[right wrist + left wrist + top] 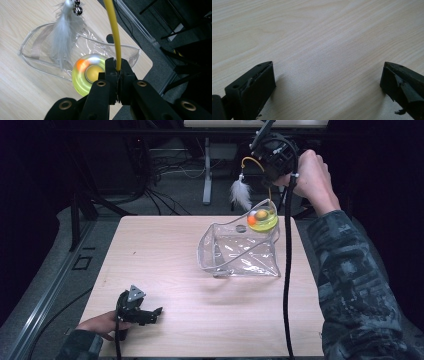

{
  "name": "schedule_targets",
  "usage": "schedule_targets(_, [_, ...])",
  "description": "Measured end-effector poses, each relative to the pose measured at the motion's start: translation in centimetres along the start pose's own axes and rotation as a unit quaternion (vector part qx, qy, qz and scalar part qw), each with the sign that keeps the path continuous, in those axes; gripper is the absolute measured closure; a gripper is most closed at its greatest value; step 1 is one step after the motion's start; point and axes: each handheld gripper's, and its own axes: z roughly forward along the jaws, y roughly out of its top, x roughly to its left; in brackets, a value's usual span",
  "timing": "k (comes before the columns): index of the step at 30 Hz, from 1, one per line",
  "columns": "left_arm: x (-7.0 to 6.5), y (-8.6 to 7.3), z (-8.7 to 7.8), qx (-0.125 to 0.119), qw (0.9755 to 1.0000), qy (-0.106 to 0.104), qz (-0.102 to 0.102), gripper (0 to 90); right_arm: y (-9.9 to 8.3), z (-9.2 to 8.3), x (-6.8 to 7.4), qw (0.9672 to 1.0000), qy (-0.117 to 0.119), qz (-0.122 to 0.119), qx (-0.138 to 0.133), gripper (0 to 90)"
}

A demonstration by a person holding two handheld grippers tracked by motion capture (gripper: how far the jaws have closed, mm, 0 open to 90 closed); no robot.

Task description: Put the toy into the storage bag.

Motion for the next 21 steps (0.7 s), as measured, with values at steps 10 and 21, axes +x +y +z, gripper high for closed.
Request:
schedule_targets(10, [0.0,0.0,0.0,0.0,1.0,0.0,0.001,0.0,0.1,2.1,0.4,0.9999,0.013,0.003,0.004,88.4])
schedule_targets(21, [0.0,0.0,0.0,0.0,1.0,0.0,0.0,0.0,0.1,4.7,0.7,0.9996,0.026,0.01,0.009,88.4])
